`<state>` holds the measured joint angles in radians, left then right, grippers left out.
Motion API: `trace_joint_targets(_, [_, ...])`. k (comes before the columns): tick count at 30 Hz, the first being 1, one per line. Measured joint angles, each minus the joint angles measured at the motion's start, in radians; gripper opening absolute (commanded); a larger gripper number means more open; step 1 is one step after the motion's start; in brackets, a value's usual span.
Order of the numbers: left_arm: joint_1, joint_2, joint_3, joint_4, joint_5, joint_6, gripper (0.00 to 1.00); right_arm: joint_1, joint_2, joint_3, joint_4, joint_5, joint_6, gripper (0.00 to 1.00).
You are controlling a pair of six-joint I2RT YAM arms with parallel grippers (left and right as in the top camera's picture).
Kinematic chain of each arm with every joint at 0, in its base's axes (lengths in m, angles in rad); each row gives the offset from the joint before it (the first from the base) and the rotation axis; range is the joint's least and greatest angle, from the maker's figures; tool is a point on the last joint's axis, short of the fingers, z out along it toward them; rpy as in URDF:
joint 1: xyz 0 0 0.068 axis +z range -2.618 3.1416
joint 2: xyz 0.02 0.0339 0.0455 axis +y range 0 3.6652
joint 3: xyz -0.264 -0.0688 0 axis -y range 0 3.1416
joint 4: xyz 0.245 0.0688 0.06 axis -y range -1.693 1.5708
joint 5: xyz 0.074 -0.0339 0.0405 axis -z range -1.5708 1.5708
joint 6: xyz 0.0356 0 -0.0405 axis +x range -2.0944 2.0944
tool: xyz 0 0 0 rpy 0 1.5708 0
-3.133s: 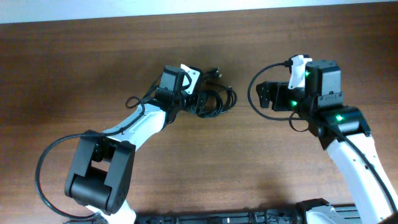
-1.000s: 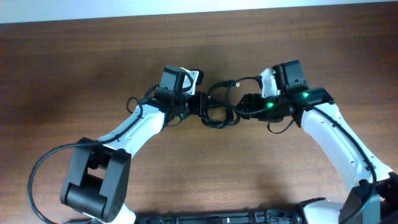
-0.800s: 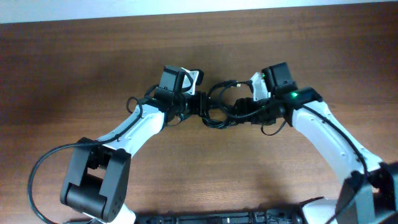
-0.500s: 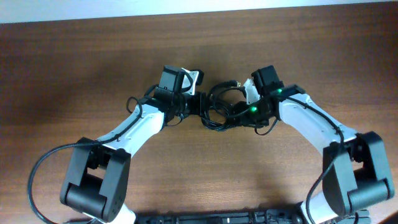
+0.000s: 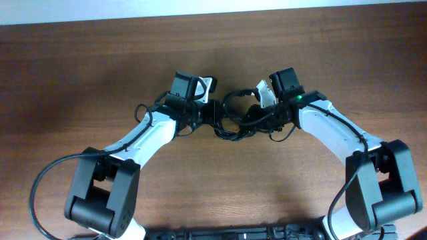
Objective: Untangle cables
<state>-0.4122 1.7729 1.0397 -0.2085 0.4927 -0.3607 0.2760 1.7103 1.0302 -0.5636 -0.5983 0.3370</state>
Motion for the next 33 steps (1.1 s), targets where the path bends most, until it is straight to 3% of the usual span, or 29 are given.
trace_joint_targets(9, [0.006,0.000,0.000,0.014,0.079,-0.031,0.00,0.000,0.000,0.000,0.000,-0.009,0.005,0.18])
trace_joint_targets(12, [0.024,0.000,0.000,0.014,0.139,-0.048,0.00,0.000,0.000,0.000,0.001,-0.010,0.007,0.04])
trace_joint_targets(15, [0.050,0.000,0.000,0.014,0.183,-0.056,0.00,0.000,0.000,0.000,0.005,-0.014,0.006,0.04])
trace_joint_targets(17, [0.056,0.000,0.000,0.014,0.196,-0.056,0.15,0.000,0.000,0.000,0.007,-0.017,0.007,0.04])
trace_joint_targets(18, [0.057,0.000,0.000,0.014,0.200,-0.056,0.36,0.000,0.000,0.000,0.007,-0.017,0.006,0.04])
trace_joint_targets(20, [0.056,0.000,0.000,0.014,0.207,-0.047,0.50,0.000,0.000,0.000,0.008,-0.016,0.007,0.04])
trace_joint_targets(23, [0.056,0.000,0.000,-0.012,0.202,-0.031,0.56,0.000,0.000,0.000,0.011,-0.013,0.007,0.04])
trace_joint_targets(27, [0.056,0.000,0.000,-0.069,0.195,-0.010,0.51,0.000,0.002,-0.001,0.045,-0.013,0.005,0.04])
trace_joint_targets(30, [0.058,0.000,0.000,-0.081,0.189,0.020,0.73,0.000,0.004,-0.001,0.066,-0.012,0.004,0.04])
trace_joint_targets(33, [0.063,0.000,0.000,-0.087,0.169,0.147,0.77,0.000,0.006,-0.001,0.075,0.012,0.004,0.04])
